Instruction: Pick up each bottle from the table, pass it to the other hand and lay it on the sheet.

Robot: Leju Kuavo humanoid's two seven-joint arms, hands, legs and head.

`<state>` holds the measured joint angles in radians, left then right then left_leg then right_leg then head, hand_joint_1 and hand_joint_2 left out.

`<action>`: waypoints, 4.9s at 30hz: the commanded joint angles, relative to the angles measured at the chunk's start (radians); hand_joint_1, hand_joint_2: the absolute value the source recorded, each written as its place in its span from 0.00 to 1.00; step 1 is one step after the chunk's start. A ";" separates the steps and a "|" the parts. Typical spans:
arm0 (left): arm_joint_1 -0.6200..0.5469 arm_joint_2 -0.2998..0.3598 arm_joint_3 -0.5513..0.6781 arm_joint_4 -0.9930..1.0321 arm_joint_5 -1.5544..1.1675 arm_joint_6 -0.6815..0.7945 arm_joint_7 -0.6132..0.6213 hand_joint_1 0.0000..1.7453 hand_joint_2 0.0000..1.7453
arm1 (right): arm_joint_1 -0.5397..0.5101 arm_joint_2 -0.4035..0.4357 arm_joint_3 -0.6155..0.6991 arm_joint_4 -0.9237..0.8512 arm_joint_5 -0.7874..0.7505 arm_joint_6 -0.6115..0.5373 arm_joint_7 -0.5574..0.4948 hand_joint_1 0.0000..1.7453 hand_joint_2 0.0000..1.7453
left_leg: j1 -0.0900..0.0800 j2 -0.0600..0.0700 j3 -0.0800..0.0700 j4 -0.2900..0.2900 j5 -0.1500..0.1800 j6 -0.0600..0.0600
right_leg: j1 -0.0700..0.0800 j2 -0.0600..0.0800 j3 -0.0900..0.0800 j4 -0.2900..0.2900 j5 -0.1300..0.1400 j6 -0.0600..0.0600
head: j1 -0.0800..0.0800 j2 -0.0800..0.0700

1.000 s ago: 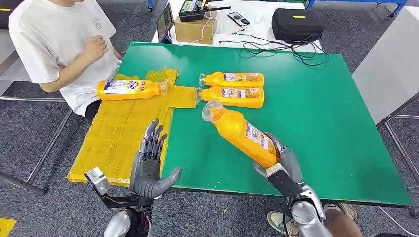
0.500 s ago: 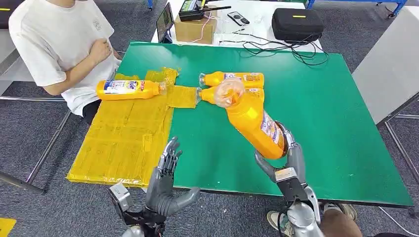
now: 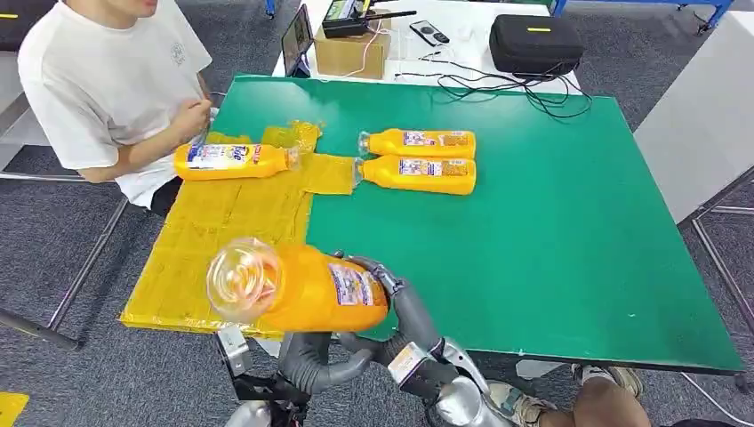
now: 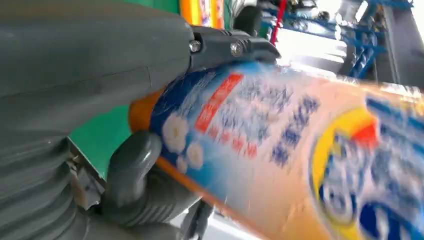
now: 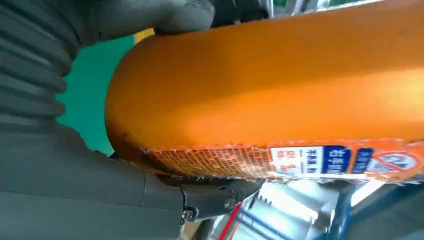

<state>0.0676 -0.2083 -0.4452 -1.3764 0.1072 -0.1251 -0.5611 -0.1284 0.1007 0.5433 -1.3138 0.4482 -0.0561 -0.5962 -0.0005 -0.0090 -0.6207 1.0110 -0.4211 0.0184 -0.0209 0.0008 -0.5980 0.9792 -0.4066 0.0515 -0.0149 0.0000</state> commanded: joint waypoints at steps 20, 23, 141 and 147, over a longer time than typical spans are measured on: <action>-0.031 -0.059 0.103 -0.085 -0.064 0.220 -0.027 0.00 1.00 | 0.000 0.005 0.194 0.241 0.090 -0.021 0.068 1.00 1.00 | 0.001 -0.001 0.002 0.000 0.000 -0.001 | 0.002 -0.003 0.002 -0.001 -0.001 -0.002 | 0.000 0.000; -0.036 -0.045 0.126 -0.105 0.017 0.176 -0.005 0.00 1.00 | 0.005 -0.008 0.199 0.266 0.101 -0.032 0.082 1.00 1.00 | 0.002 -0.002 0.002 -0.001 0.000 -0.001 | 0.002 -0.003 0.002 -0.002 -0.001 -0.002 | 0.000 0.000; -0.546 0.073 0.435 0.399 -0.519 0.382 0.057 0.00 1.00 | -0.014 -0.075 -0.202 0.241 0.274 -0.618 0.066 0.00 0.00 | 0.002 0.001 0.004 -0.001 0.003 -0.002 | 0.003 0.000 0.004 -0.001 0.003 -0.005 | 0.001 0.000; -0.094 0.004 0.342 -0.083 -0.290 0.392 0.120 0.00 1.00 | 0.045 -0.152 -0.424 0.175 0.539 -0.641 0.188 0.00 1.00 | 0.001 0.007 0.011 -0.003 -0.002 -0.002 | 0.001 0.005 0.010 -0.004 0.000 -0.005 | -0.001 0.000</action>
<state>-0.4722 -0.1298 0.0038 -0.9201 -0.3695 0.2690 -0.4848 -0.0910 0.0335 0.4176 -1.2031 0.7872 -0.6695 -0.5125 -0.0016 -0.0045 -0.6179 1.0110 -0.4192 0.0170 -0.0213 0.0040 -0.5973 0.9794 -0.4038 0.0490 -0.0156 0.0000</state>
